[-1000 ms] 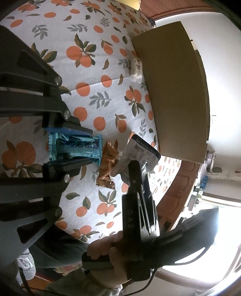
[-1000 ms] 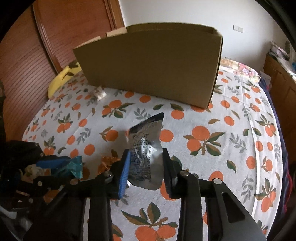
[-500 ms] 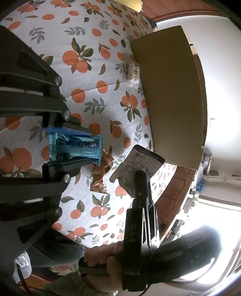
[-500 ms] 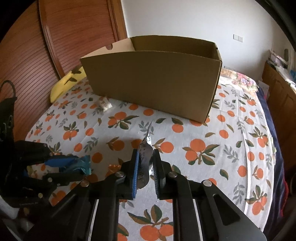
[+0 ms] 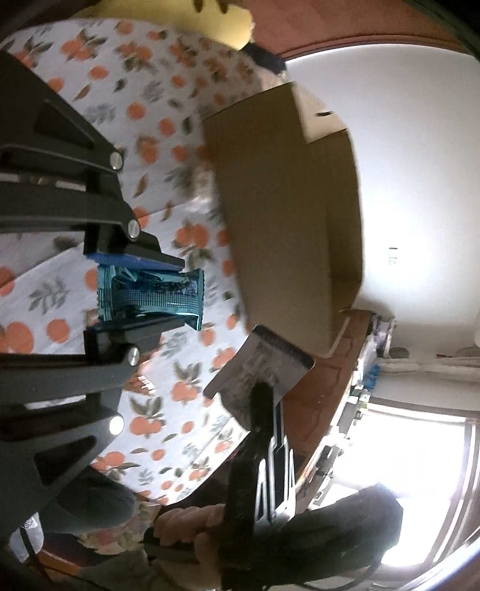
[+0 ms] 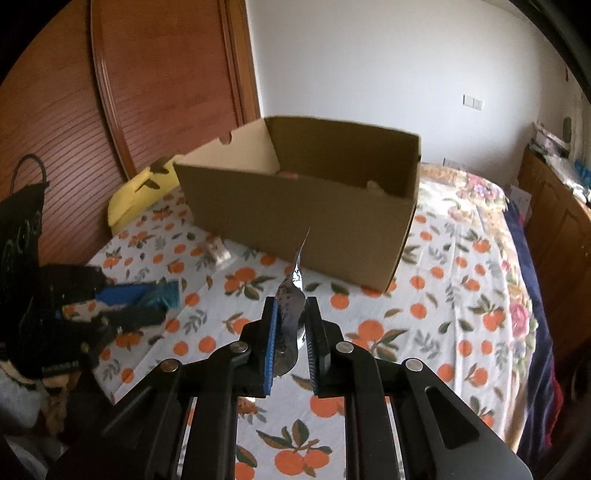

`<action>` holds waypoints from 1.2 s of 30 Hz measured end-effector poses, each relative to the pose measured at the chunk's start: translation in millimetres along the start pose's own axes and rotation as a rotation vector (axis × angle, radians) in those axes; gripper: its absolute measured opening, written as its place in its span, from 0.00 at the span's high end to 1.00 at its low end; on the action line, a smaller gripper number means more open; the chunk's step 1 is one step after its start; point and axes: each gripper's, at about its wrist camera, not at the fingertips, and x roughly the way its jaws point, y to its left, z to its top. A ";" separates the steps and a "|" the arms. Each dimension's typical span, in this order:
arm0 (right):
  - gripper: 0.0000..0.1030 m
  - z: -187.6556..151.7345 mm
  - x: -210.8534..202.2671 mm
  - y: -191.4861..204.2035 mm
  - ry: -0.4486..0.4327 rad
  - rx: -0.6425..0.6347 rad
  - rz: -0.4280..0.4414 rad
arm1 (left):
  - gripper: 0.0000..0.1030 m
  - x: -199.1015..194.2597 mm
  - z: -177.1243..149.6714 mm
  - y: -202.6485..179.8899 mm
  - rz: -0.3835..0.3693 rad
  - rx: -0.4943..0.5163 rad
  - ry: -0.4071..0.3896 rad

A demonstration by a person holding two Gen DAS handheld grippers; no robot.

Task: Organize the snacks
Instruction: 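Carry both snacks into the cardboard box and open both tools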

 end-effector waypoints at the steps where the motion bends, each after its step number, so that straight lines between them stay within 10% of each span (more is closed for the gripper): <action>1: 0.89 3.9 -2.9 -0.7 -0.008 -0.003 0.003 | 0.80 -1.0 4.9 1.7 0.006 0.004 -0.007; 36: 0.89 129.6 54.9 -41.3 -0.093 -0.086 0.011 | 0.79 50.9 146.4 76.7 0.123 0.047 -0.134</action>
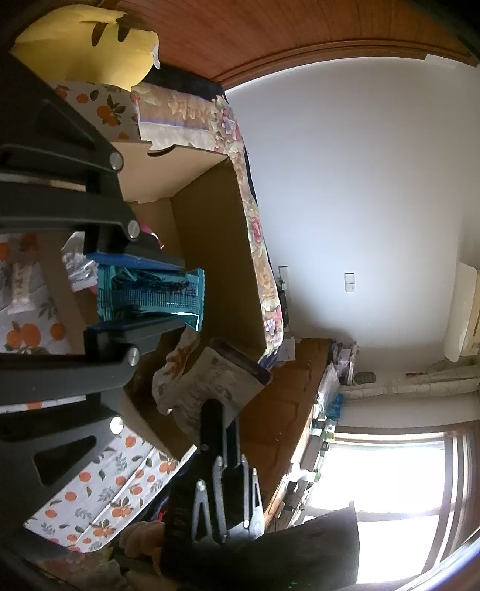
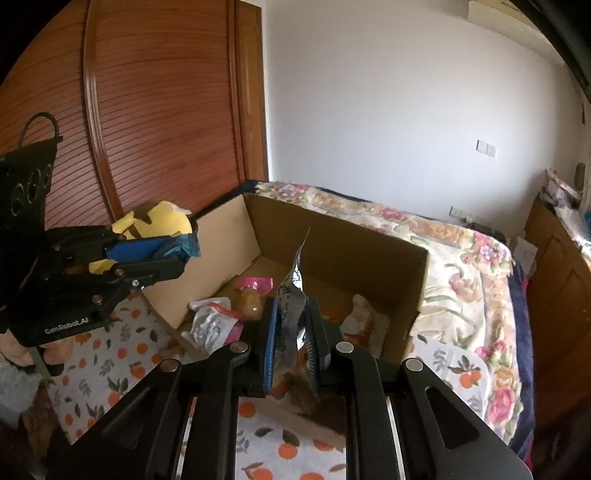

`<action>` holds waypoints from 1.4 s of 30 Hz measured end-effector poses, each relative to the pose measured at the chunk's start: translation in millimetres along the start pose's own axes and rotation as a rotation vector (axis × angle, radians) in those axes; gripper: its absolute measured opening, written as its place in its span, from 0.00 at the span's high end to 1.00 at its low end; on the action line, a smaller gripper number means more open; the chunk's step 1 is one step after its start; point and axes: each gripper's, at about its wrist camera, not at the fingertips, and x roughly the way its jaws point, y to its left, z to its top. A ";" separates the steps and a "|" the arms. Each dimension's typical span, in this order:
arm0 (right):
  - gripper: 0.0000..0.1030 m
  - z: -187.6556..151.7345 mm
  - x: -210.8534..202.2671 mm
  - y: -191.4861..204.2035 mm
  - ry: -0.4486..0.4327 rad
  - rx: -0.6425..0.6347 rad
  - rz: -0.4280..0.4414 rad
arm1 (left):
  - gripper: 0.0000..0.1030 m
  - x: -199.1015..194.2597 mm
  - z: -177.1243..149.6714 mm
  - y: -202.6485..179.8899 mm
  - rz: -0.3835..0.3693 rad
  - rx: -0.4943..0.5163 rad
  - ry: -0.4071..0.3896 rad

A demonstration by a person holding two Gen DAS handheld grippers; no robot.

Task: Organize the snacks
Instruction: 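Carry both snacks into the cardboard box and open both tools, then move both tools back out of the box toward the remaining packets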

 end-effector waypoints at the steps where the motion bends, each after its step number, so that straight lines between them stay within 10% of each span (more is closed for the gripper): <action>1: 0.89 -0.4 6.2 -0.5 0.008 0.000 0.001 | 0.79 4.0 0.6 2.0 0.003 0.000 0.003; 18: 0.87 -26.8 66.3 -6.4 0.093 0.018 0.009 | 0.77 51.6 -24.8 17.4 -0.011 -0.060 0.090; 42: 0.67 -56.3 -11.7 29.8 0.023 0.075 0.006 | 0.64 -13.1 -33.7 0.8 0.005 -0.049 0.038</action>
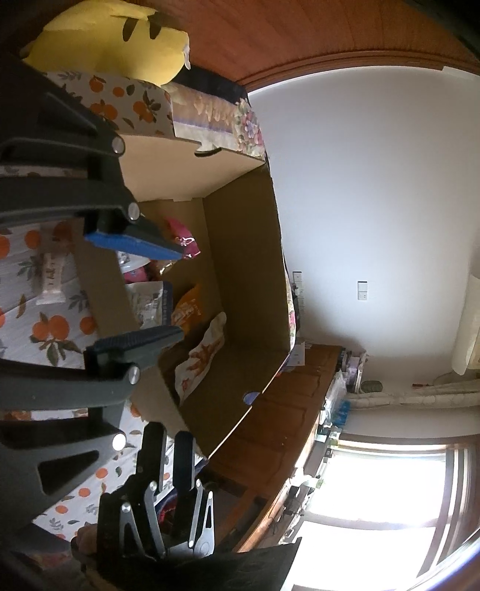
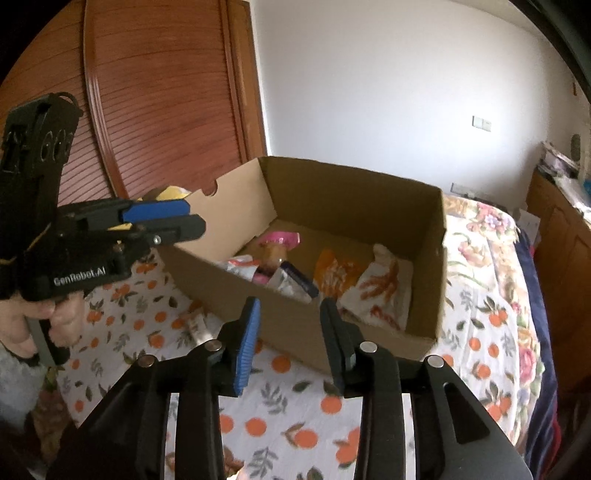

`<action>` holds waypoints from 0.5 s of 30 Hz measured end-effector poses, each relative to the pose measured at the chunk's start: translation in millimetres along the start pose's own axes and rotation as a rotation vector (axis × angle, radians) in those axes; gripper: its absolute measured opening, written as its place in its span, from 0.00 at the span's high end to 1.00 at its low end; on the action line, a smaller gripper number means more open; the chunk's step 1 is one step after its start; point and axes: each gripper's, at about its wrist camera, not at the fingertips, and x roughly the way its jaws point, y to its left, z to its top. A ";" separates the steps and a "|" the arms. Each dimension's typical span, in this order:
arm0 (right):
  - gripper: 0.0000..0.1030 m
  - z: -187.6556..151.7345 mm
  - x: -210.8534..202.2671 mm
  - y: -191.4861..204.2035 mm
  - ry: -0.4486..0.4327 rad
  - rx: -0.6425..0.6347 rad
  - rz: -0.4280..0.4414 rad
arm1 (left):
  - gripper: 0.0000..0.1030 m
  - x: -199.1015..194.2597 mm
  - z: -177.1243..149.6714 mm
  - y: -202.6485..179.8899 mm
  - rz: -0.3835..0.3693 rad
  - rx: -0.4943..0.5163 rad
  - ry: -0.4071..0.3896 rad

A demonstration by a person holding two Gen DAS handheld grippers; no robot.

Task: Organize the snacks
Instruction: 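Move both tools back out of the box toward the remaining packets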

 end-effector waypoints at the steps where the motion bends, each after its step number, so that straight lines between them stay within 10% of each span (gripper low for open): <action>1: 0.67 -3.5 -4.3 0.9 -0.004 0.010 0.000 | 0.64 -2.8 -2.5 -0.3 -0.001 -0.001 0.001; 15: 0.50 -62.6 -20.9 20.1 0.040 0.035 0.031 | 0.64 -12.1 -56.7 -11.1 -0.009 -0.034 0.067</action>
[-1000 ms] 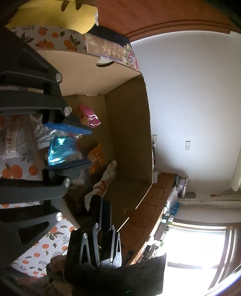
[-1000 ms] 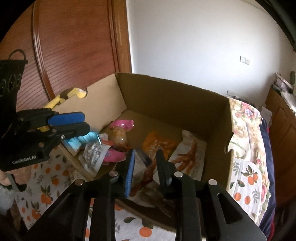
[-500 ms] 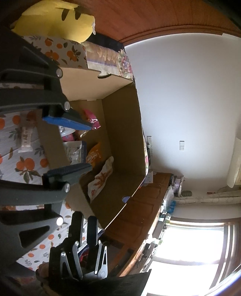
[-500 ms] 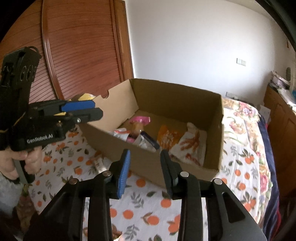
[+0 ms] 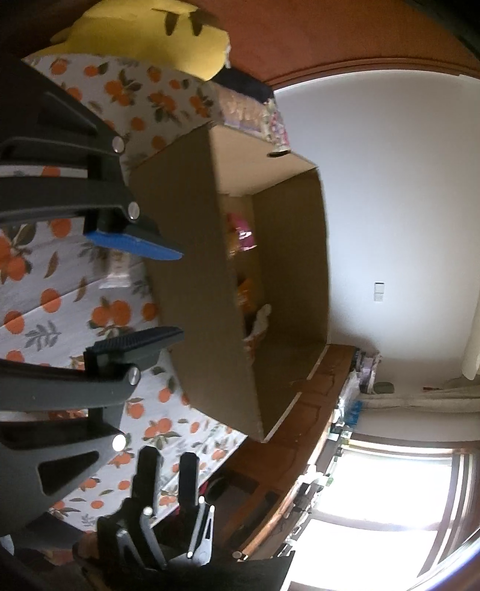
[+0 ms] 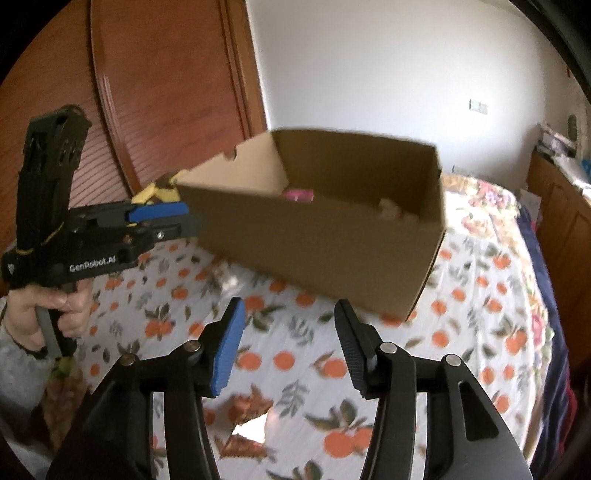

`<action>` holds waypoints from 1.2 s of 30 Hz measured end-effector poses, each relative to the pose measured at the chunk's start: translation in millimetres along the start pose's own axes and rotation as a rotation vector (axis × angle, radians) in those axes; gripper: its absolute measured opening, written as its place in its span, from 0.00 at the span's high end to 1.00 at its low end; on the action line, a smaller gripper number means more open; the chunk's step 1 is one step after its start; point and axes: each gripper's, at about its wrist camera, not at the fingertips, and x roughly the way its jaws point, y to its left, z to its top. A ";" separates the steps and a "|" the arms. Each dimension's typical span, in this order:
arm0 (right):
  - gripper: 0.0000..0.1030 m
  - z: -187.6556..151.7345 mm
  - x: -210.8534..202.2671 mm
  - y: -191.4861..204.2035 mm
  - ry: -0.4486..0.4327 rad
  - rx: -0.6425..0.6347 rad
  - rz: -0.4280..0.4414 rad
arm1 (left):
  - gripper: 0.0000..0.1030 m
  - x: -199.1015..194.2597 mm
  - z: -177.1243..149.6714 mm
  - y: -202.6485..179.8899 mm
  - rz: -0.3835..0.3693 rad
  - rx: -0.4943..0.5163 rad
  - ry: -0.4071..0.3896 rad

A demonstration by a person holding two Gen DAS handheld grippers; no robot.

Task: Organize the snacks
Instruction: 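Move both tools back out of the box toward the remaining packets, then grasp the white bar with the left tool while the right grasps the bronze foil packet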

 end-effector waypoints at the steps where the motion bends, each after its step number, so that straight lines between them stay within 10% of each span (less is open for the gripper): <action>1: 0.50 -6.4 3.3 2.3 0.011 -0.001 0.003 | 0.64 3.7 -4.5 -1.0 0.003 -0.001 0.011; 9: 0.50 -41.6 25.2 9.7 0.063 -0.011 -0.005 | 0.64 31.9 -25.5 8.1 0.146 -0.107 0.053; 20: 0.50 -57.6 41.0 9.2 0.089 -0.001 0.037 | 0.64 63.3 -38.1 32.2 0.159 -0.286 0.094; 36: 0.50 -61.2 32.1 8.3 0.053 0.000 0.034 | 0.63 88.1 -39.2 18.8 0.254 -0.220 0.177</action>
